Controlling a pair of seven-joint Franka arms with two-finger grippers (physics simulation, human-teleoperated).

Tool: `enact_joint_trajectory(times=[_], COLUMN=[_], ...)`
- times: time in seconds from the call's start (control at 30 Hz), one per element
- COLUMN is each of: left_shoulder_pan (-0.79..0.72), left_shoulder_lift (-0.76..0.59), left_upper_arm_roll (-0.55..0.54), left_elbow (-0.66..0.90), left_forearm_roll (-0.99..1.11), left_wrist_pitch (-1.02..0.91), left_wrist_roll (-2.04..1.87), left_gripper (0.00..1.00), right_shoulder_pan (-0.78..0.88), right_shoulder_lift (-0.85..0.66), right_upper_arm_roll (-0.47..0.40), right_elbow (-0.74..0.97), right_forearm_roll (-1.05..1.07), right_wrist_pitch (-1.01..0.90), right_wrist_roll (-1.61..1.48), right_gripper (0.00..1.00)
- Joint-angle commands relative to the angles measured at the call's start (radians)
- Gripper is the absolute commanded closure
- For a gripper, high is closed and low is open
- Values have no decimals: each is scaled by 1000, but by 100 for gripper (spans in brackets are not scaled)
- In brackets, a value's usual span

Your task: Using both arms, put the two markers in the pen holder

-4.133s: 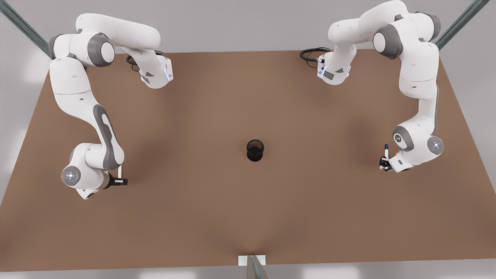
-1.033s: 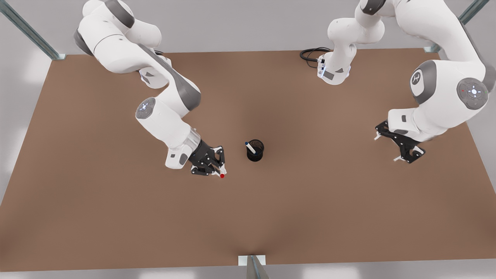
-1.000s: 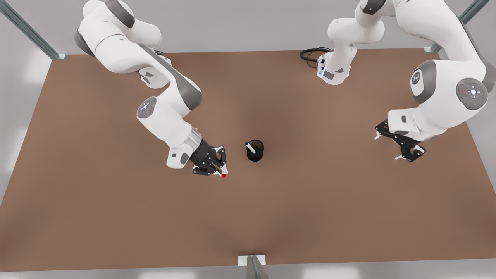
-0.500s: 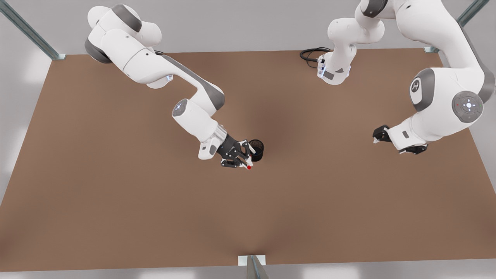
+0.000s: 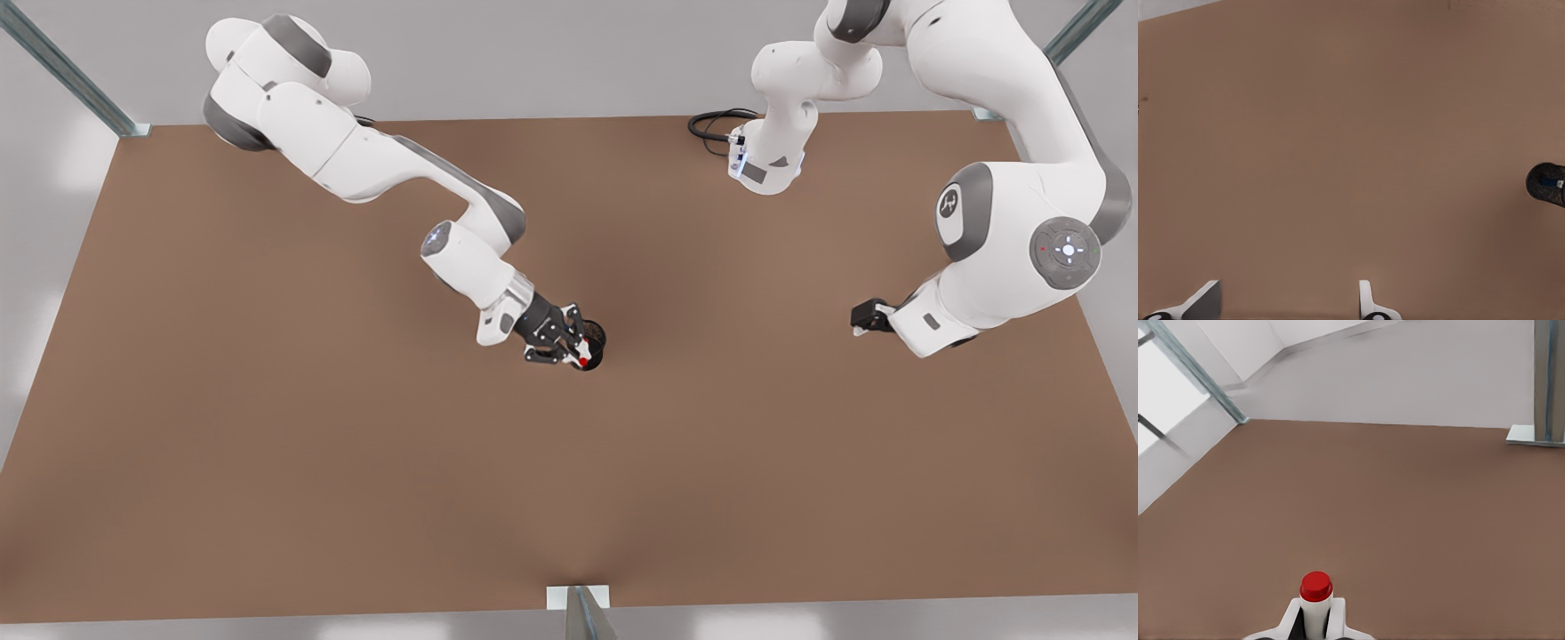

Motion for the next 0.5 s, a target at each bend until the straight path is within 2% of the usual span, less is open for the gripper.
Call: enact_joint_trajectory(times=[0.0, 0.1, 0.17, 0.2, 0.23, 0.33, 0.37, 0.43, 0.47], left_shoulder_pan=[2, 2, 2, 2, 2, 2, 2, 4, 2], left_shoulder_lift=[-1, 0, 0, 0, 0, 0, 0, 0, 0], left_upper_arm_roll=[0, 0, 0, 0, 0, 0, 0, -2, 0], left_elbow=[0, 0, 0, 0, 0, 0, 0, 0, 2], left_forearm_roll=[0, 0, 0, 0, 0, 0, 0, 0, 4], left_wrist_pitch=[1, 1, 1, 1, 1, 1, 1, 1, -3], left_wrist_roll=[-151, -151, -151, -151, -151, -150, -151, -130, -121], left_gripper=[0, 0, 0, 0, 0, 0, 0, 0, 0], right_shoulder_pan=[2, 34, 152, 158, 152, 129, 95, -27, -147], right_shoulder_lift=[0, 12, 35, 43, 43, 19, -21, -142, -207], right_upper_arm_roll=[-1, -12, -116, -135, -141, -141, -140, -143, -143], right_elbow=[-9, -10, -10, -32, -102, -104, -75, 187, 266], right_forearm_roll=[-9, -8, -6, -8, -6, -8, -8, -8, -9], right_wrist_pitch=[59, 65, 149, 159, 257, 245, 139, -499, -757], right_wrist_roll=[20, 22, 20, 20, 17, 13, 11, 22, 22], right_gripper=[74, 73, 72, 9, 0, 0, 0, 0, 0])
